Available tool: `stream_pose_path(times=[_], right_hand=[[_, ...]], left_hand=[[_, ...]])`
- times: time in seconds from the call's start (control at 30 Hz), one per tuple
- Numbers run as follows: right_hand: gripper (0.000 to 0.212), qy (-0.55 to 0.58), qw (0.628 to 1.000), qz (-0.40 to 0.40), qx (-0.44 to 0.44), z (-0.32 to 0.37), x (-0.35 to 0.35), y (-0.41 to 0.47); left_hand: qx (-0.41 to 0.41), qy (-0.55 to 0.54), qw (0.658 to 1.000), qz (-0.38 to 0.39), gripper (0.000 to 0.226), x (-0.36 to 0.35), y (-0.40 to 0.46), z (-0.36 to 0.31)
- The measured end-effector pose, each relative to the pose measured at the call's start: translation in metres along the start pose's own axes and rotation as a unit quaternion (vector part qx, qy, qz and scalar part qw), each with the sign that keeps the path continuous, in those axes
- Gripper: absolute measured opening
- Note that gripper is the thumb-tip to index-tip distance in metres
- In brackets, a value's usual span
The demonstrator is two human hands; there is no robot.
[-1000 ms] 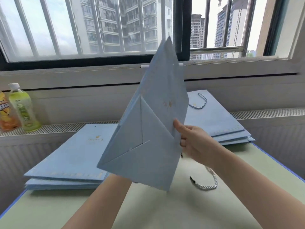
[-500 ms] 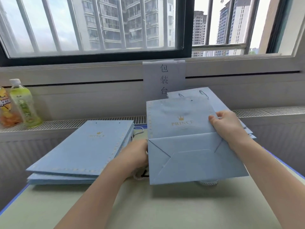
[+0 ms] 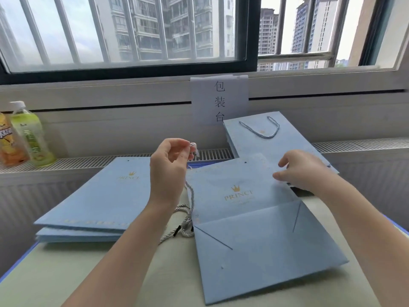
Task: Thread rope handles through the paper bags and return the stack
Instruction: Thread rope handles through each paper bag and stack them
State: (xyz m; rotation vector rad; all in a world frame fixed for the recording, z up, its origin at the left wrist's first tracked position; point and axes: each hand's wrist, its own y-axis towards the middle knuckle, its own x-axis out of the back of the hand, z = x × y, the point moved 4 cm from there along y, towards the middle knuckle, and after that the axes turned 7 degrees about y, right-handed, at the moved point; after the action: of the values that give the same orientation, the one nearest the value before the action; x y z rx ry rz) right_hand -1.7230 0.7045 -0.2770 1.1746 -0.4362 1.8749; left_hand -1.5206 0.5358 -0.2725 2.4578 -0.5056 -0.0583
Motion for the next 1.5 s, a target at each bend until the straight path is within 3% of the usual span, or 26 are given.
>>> stream_pose_path(times=[0.07, 0.17, 0.23, 0.37, 0.5, 0.57, 0.67, 0.77, 0.87, 0.97, 1.03, 1.13, 1.2, 1.27, 1.37, 1.43, 1.5], right_hand=[[0.034, 0.033, 0.996, -0.014, 0.083, 0.017, -0.004, -0.008], [0.038, 0.133, 0.959, 0.023, 0.248, 0.056, -0.020, -0.033], [0.040, 0.143, 0.941, 0.016, 0.305, 0.071, -0.032, -0.044], [0.006, 0.138, 0.928, -0.019, 0.346, 0.075, -0.038, -0.045], [0.014, 0.101, 0.949, -0.095, 0.282, 0.062, -0.028, -0.034], [0.014, 0.181, 0.945, -0.135, 0.238, 0.053, -0.018, -0.028], [0.018, 0.364, 0.910, -0.119, 0.159, 0.042, -0.008, -0.020], [0.018, 0.438, 0.882, -0.118, 0.127, 0.038, -0.003, -0.020], [0.016, 0.451, 0.878, -0.117, 0.113, 0.035, -0.003, -0.019], [0.022, 0.486, 0.865, -0.074, 0.104, 0.034, -0.005, -0.016], [0.031, 0.530, 0.842, -0.037, 0.094, 0.036, -0.008, -0.015], [0.032, 0.609, 0.789, 0.021, 0.073, 0.039, -0.010, -0.017], [0.034, 0.656, 0.751, 0.057, 0.051, 0.041, -0.010, -0.019], [0.038, 0.708, 0.700, 0.088, 0.023, 0.042, -0.012, -0.020], [0.028, 0.772, 0.621, 0.133, -0.033, 0.044, -0.014, -0.020], [0.019, 0.778, 0.609, 0.144, -0.060, 0.043, -0.018, -0.020], [0.009, 0.754, 0.639, 0.144, -0.054, 0.041, -0.022, -0.019]], left_hand=[[0.010, -0.021, 0.998, 0.062, 0.016, -0.007, -0.001, -0.003], [-0.007, -0.007, 0.987, 0.161, 0.014, -0.021, -0.010, -0.009], [-0.028, 0.007, 0.978, 0.206, 0.017, -0.029, -0.017, -0.011], [-0.055, 0.042, 0.972, 0.225, 0.025, -0.036, -0.023, -0.011], [-0.027, 0.062, 0.981, 0.184, 0.021, -0.032, -0.018, -0.005], [-0.022, 0.067, 0.984, 0.162, 0.018, -0.027, -0.013, -0.003], [0.009, 0.041, 0.990, 0.135, 0.019, -0.019, -0.007, 0.004], [0.072, 0.052, 0.991, 0.100, 0.019, -0.013, -0.002, 0.016], [0.138, 0.141, 0.974, 0.111, 0.020, -0.011, 0.001, 0.035], [0.152, 0.296, 0.925, 0.182, 0.031, -0.016, -0.006, 0.044], [0.163, 0.332, 0.904, 0.213, 0.040, -0.021, -0.011, 0.045], [0.199, 0.262, 0.921, 0.208, 0.030, -0.024, -0.014, 0.041], [0.233, 0.196, 0.932, 0.195, 0.040, -0.021, -0.013, 0.041], [0.266, 0.170, 0.927, 0.202, 0.054, -0.017, -0.012, 0.038], [0.303, 0.179, 0.906, 0.234, 0.053, -0.016, -0.011, 0.036], [0.282, 0.205, 0.902, 0.256, 0.040, -0.018, -0.012, 0.033], [0.230, 0.254, 0.898, 0.275, 0.027, -0.020, -0.013, 0.031]])
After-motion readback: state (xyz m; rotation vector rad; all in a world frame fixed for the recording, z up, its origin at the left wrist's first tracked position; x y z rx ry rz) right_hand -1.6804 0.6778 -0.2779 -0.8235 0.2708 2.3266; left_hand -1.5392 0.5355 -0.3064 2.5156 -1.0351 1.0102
